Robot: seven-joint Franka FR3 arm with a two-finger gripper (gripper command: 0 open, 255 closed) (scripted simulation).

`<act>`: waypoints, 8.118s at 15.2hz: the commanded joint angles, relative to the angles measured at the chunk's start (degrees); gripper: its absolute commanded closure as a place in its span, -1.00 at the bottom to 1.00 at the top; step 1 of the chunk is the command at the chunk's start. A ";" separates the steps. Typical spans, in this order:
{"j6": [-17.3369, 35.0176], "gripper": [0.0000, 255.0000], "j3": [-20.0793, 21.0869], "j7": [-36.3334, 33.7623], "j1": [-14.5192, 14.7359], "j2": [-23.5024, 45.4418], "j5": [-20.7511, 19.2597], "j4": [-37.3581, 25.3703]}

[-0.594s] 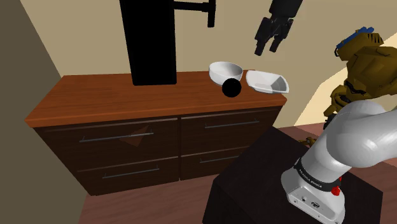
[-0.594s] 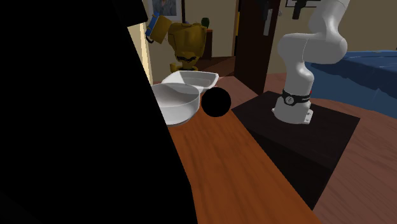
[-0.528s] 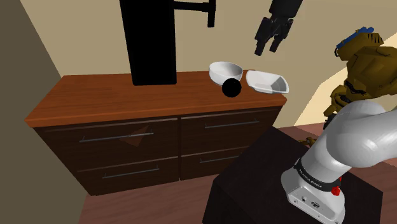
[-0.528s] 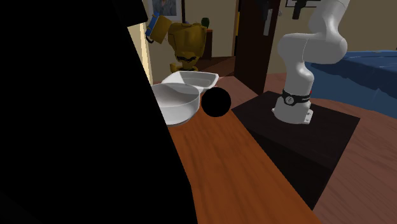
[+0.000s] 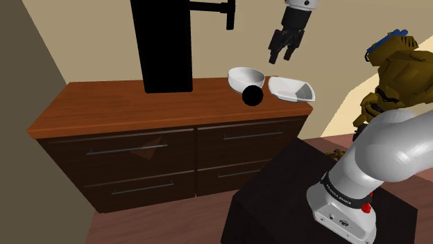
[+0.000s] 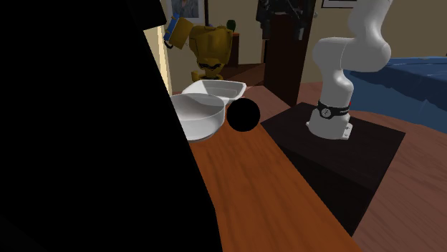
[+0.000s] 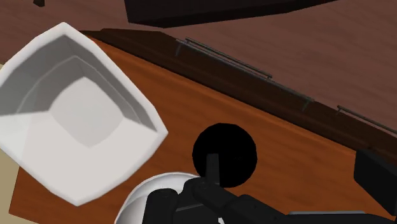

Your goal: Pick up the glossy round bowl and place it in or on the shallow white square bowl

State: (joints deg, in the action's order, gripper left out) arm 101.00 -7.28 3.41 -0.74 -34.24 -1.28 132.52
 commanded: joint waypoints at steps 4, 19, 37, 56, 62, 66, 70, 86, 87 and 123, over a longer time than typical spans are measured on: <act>5.77 -1.00 -4.21 5.03 -0.81 9.11 -0.70 -2.97; 14.77 -1.00 -12.73 20.98 -3.93 40.90 7.03 -23.06; 19.32 -1.00 -12.52 26.26 -7.14 54.49 12.29 -30.58; 15.39 1.00 -12.88 25.52 -6.96 52.72 11.37 -32.88; 11.32 1.00 -13.15 24.89 -6.88 51.34 10.63 -35.69; 8.52 1.00 -13.28 24.54 -6.89 50.65 10.24 -37.86; 5.64 1.00 -13.39 24.23 -6.94 50.15 9.95 -40.29; 4.61 1.00 -18.60 33.74 -11.95 37.20 5.36 -28.67; 4.62 1.00 -19.14 34.72 -12.49 36.33 4.96 -27.83; 14.61 -1.00 -22.69 42.08 -15.93 34.87 4.39 -16.20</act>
State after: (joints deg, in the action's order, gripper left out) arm 116.73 -30.00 45.73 -16.72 1.01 3.34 117.11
